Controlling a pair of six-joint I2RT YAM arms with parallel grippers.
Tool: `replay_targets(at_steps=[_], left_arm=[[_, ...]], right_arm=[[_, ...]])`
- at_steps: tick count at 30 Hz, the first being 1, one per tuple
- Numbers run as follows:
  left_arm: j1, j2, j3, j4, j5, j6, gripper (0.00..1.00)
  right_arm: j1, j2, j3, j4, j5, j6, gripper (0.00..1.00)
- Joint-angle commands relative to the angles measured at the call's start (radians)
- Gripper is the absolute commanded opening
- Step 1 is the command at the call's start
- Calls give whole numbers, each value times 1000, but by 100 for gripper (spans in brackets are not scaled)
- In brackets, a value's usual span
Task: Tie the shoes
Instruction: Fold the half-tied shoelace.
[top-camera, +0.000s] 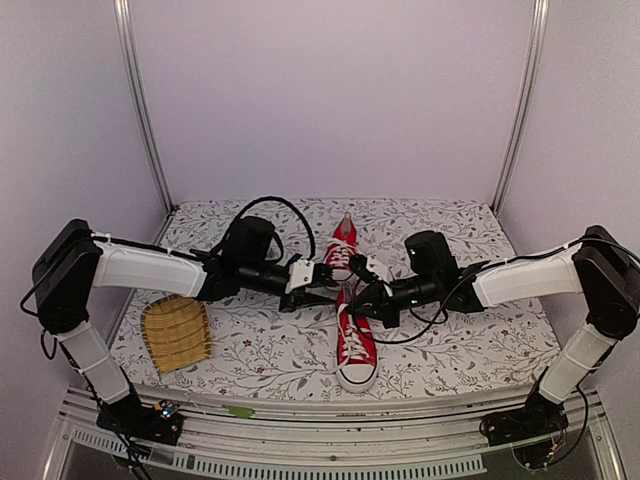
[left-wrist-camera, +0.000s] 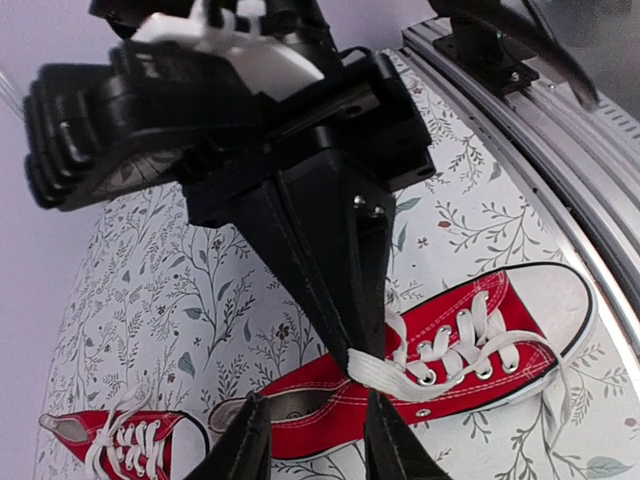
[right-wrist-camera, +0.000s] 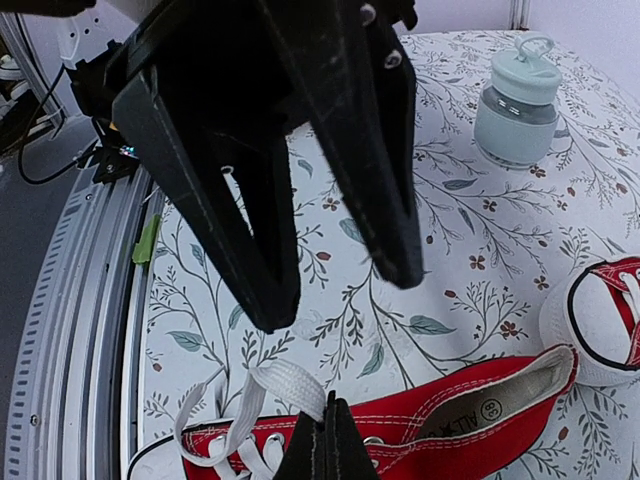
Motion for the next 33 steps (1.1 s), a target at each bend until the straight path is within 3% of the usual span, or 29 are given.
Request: replay_targets(at_steps=[1,6,14,19,33], left_arm=[[30,31,18,-39,146,82,32],[32,65,47,-88,171,126,32],[26,79,14,33,118,102,32],[8,88,39,-13,137,100,34],[-17,128,62,-19,84,114,21]], right_arm=[[5,16,41,40,-3,-3,1],[5,22,54,24,-15,-2,1],[8,39,71,20,-22,-16,1],[8,53,89,2,-24,-22,1],[10,38,88,-15,-40,-41,1]])
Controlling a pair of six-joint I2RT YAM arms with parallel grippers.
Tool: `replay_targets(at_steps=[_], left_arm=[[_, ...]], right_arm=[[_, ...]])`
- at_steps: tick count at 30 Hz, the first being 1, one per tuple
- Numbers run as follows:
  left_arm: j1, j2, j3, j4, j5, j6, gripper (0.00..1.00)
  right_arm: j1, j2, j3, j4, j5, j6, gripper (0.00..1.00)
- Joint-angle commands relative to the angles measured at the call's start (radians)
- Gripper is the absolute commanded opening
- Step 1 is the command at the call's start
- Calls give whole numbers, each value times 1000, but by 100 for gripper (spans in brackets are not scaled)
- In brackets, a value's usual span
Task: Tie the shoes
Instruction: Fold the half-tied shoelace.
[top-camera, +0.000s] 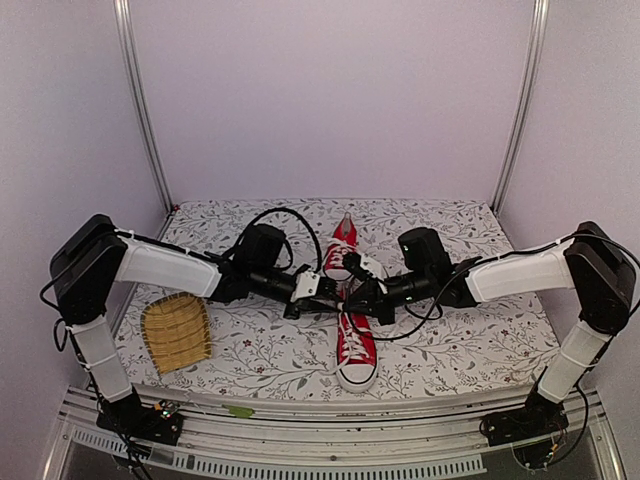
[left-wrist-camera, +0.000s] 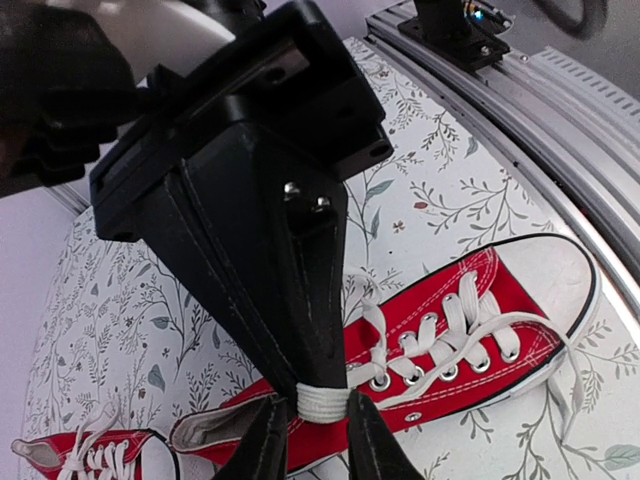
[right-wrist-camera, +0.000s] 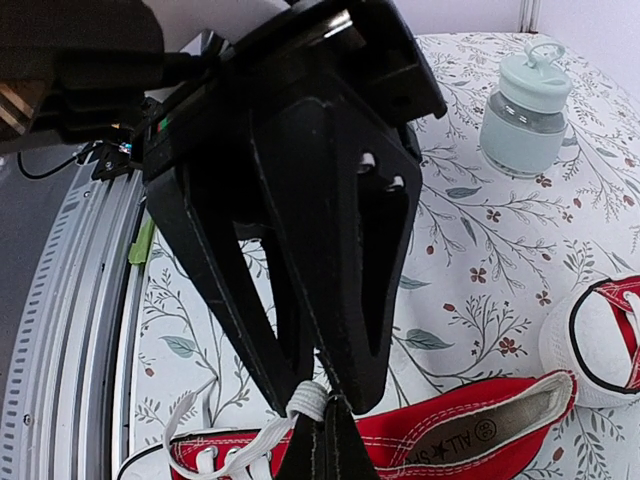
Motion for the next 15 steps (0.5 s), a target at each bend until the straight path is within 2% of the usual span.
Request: replay_targets(at_steps=[1,3,5,11,15], left_arm=[[-19,11,22,-1,-15,6,19],[-26,11,24,0,-16,2,12],[-34,9,25,0,-17,-13,0],[-50,-12,-17,60,-23,-101,0],[-71,-34,-61,157,-109,-197,0]], right_arm=[[7,-11,28,10,-27,-12,1],[7,-11,27,8,-26,-14,1],[7,-11,27,6,-23,-17,2],[8,-11,27,-4,-11,-25,5],[7,-35,37,-79,63,-5,23]])
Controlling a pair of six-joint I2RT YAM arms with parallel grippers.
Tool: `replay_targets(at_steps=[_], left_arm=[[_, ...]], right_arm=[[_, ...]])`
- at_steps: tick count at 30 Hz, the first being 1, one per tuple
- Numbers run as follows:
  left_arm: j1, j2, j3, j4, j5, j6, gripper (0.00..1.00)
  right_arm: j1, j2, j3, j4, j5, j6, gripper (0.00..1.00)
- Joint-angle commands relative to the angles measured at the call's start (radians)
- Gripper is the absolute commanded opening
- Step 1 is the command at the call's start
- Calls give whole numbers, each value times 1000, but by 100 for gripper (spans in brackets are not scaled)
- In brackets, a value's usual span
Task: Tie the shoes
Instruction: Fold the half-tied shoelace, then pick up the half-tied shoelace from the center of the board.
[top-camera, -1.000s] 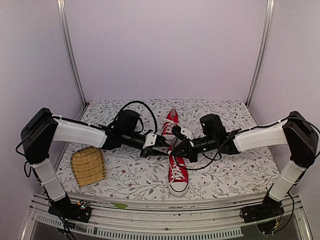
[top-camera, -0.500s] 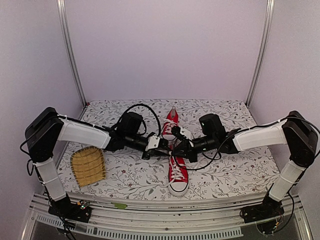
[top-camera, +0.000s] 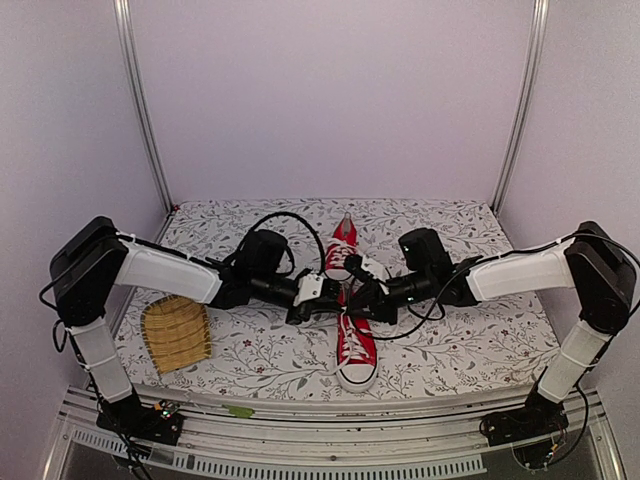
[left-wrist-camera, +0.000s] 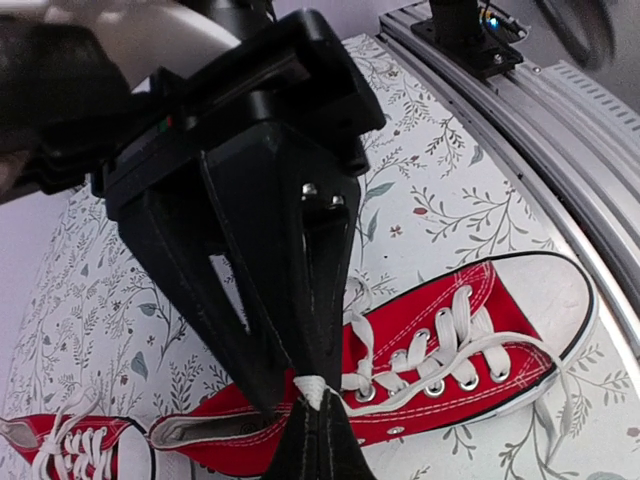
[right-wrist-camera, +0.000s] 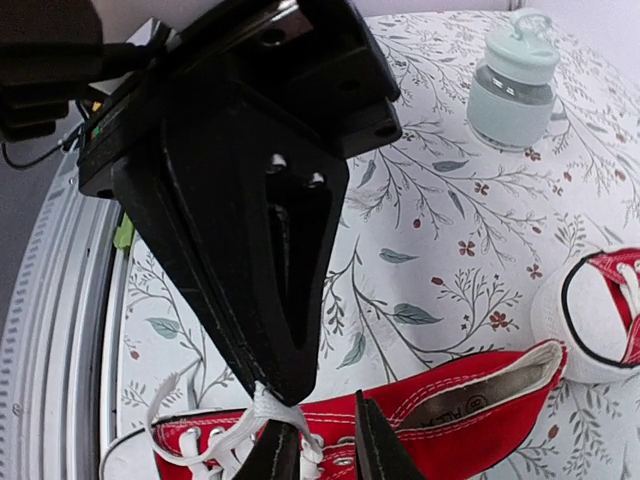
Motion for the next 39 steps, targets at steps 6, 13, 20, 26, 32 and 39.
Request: replay_targets(at_steps=[6,13,20,26,32,39], left_arm=[[-92,-76,-122,243,-250,-203,0],[-137,-78,-137,252,-398,-277,0],[-147,-88,-180,289,-445,-301,0],[-152,-94,-201,312,-433,-295,0],[-152,-98,-214,335,-445,-271,0],[-165,-104,-246,393,-460,-279,0]], right_arm=[[-54,-154,76,-387,307,166,43],[-145,-86,171,-821,568,499,46],[-145,74,203,-895,589,531,47],[-145,141,238,-925,620,517,46],[-128,207,252,-950,680,512,29],[-112,190,238,-923,773,540,1]])
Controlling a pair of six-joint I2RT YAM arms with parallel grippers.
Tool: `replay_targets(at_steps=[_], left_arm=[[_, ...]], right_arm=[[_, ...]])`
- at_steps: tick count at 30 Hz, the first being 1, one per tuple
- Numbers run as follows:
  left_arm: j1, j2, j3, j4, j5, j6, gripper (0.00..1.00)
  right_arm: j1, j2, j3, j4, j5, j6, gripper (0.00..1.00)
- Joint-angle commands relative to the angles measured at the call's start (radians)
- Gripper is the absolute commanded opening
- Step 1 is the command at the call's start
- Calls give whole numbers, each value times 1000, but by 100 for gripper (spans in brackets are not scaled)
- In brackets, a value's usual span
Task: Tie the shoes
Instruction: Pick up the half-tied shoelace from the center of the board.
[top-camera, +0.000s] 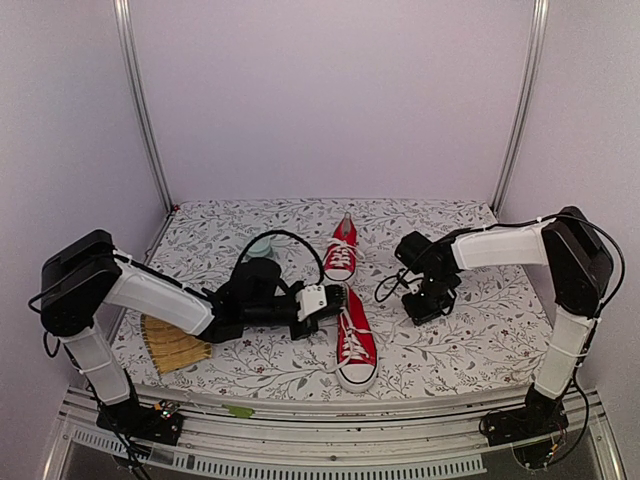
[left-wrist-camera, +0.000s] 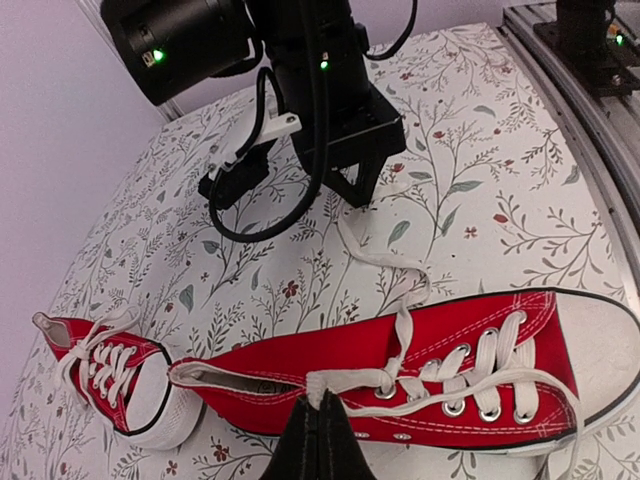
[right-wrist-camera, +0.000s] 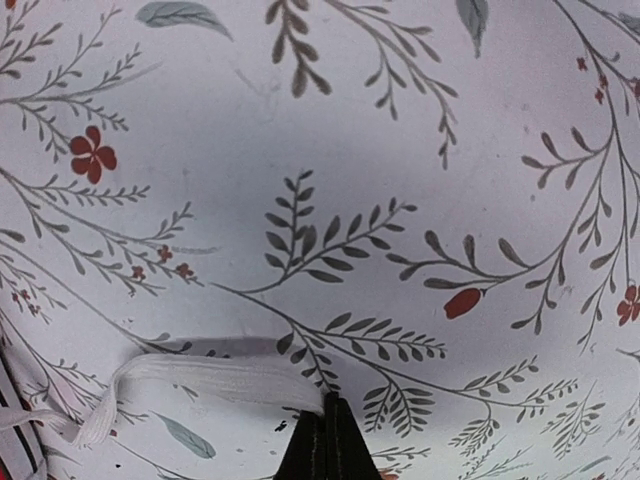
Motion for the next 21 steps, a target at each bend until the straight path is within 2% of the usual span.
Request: replay_targets(at_steps=[1,6,10,13,16,19,21], left_arm=[[-25,-33,-32,67,-20,-1,0],[-29,-33,-47,88,-32,0,0],[-32,-41,-58,101,-44,0,0],[-37,-45,-67,112,-49,0,0],[-41,-56,-78,118,-49,4,0],[-45,-67,-87,128,-49,12,0],[-48,-73,-92,131,-53,11,0]], right_arm=[[1,10,-29,7,86,18,1],[-34,-44,-6,95,72,-20,1],[-40,-23,115,135,-1,-70,1],[6,13,258,173,-129,-120,1],[96,56,387,224,-366,-180,1],[145,78,421,391,-614,-134,1],[167,107,450,425,-666,-89,1]])
